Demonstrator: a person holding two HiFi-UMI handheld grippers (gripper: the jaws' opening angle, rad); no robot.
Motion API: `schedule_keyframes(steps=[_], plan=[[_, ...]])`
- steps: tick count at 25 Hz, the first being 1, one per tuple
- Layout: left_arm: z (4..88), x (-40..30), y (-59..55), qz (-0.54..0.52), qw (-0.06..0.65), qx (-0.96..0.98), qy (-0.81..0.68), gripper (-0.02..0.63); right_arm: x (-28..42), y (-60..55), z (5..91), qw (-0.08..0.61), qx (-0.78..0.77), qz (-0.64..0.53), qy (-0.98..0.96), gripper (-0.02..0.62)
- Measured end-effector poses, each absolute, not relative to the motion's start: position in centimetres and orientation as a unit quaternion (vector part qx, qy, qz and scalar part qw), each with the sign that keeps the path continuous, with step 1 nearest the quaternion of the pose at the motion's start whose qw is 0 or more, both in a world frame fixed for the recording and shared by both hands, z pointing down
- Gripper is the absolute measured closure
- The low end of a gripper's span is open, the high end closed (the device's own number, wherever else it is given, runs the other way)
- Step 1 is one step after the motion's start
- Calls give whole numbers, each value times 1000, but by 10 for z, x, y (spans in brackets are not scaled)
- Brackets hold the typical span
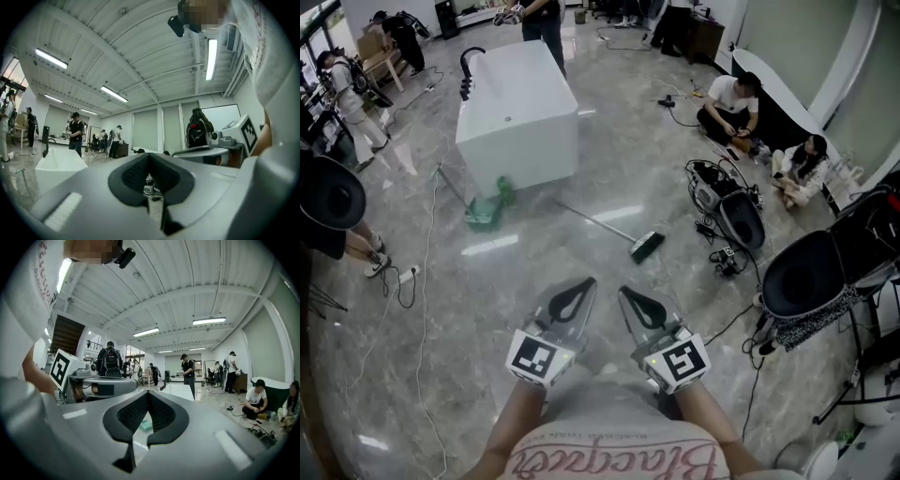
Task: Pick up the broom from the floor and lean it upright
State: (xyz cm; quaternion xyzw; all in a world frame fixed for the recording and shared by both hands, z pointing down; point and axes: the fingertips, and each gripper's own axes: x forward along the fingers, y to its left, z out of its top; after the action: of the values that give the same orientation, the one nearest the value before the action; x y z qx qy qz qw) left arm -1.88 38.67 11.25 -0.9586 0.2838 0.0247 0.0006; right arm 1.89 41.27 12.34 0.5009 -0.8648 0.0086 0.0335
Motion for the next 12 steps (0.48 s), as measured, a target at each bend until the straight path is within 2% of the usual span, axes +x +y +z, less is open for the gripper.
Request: schedule_keyframes(steps=[12], plan=[[147, -31, 307, 16, -37, -940, 339, 606, 25, 338, 154, 53, 470, 42, -880, 594]])
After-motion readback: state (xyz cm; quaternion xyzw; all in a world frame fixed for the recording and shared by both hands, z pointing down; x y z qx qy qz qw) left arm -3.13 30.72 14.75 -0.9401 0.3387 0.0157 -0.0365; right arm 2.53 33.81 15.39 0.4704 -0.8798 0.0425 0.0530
